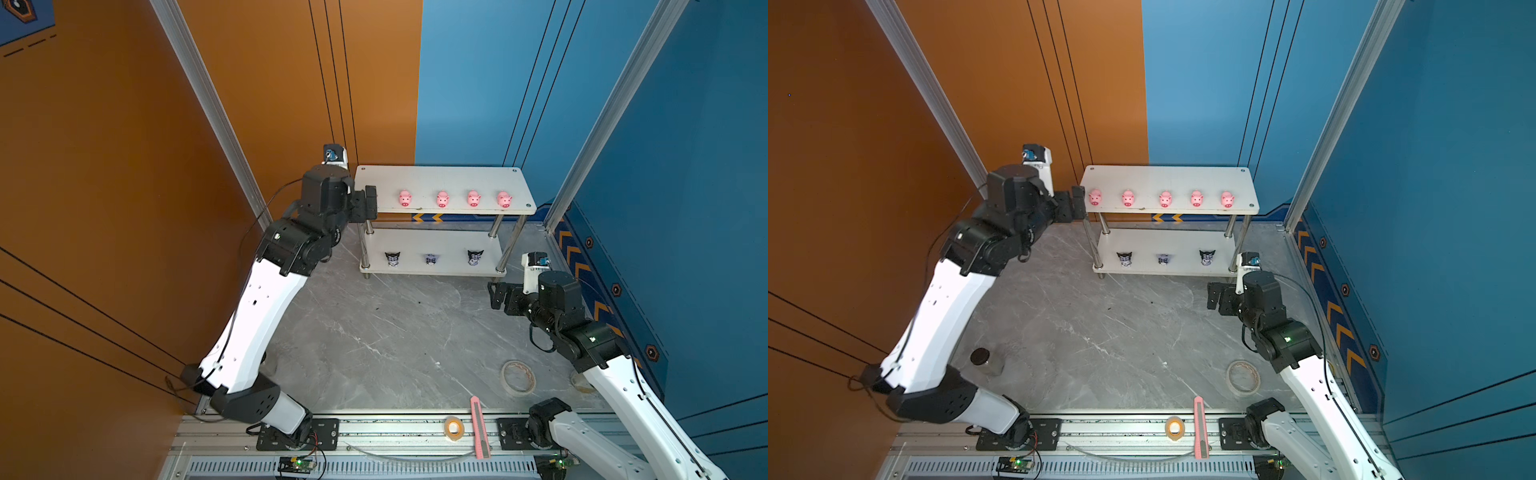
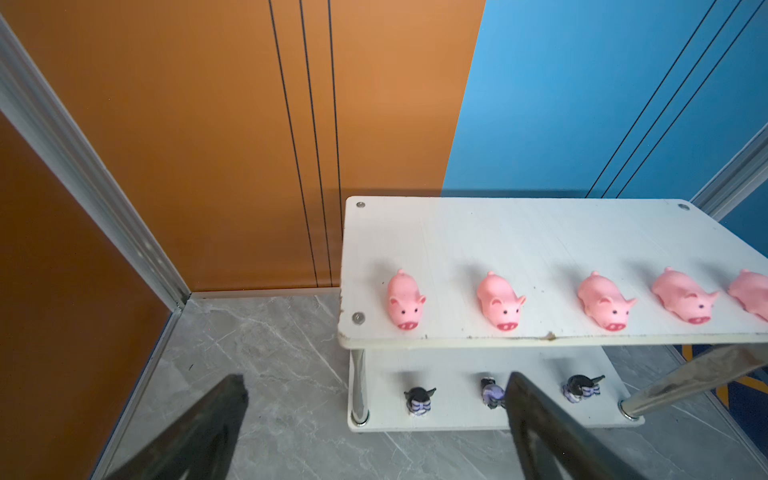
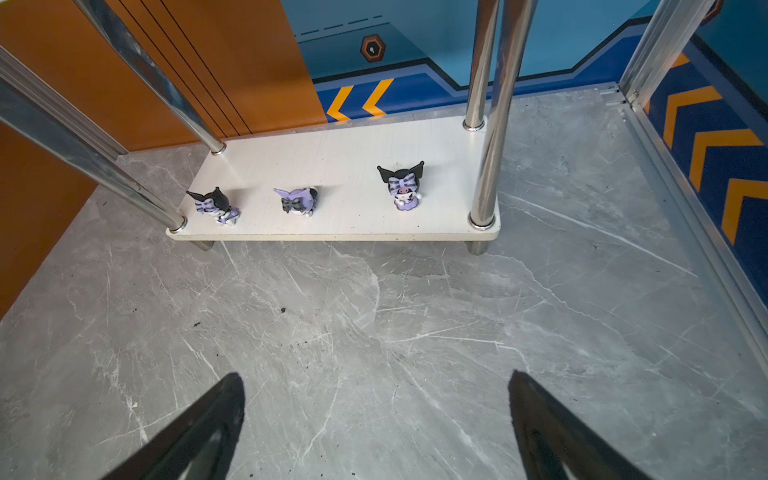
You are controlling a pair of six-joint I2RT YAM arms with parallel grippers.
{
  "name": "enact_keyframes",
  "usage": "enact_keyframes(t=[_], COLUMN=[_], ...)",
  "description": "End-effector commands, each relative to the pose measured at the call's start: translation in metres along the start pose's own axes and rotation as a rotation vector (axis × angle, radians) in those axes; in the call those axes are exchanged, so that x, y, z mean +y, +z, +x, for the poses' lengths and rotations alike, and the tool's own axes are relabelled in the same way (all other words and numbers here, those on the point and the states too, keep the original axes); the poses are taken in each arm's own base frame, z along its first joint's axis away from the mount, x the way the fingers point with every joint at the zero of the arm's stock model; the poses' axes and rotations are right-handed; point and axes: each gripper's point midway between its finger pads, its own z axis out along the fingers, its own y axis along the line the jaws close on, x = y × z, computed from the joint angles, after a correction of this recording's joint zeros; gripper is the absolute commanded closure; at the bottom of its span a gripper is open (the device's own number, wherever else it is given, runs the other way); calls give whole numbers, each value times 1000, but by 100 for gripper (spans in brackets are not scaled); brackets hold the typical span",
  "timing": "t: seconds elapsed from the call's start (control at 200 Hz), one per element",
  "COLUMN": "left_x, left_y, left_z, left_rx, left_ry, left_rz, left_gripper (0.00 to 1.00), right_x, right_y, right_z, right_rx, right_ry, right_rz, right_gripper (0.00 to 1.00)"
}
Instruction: Place and organize the plastic toys onto the shelf
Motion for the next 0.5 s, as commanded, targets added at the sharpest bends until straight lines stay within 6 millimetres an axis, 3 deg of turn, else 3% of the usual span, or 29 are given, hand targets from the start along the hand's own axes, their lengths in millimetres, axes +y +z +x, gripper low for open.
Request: enact_keyframes(t=[0.0,0.06,0.22,0.3,0.31,0.496], left_x=[3,1,-4,-3,-1,6], left_y=[6,4,7,6,7,2], left_z=[35,56,133,160,171,204], left_rx=[6,-2,33,36,54,-103], left_ry=[15,1,-27,-15,-3,114], left_rz=[-19,13,114,120,114,99], left_gripper=[2,2,2,2,2,2], right_x=[-12,-14,-25,-34,-35,-44], right_y=[-5,-4,3,9,9,32], right_z=[-2,1,11,18,19,42], right_rx=[-45,-44,-46,-90,-95,-259], right_ry=[33,41,57,62,66,-13], right_rz=[49,58,108,136,140,129], right_gripper=[0,0,0,0,0,0])
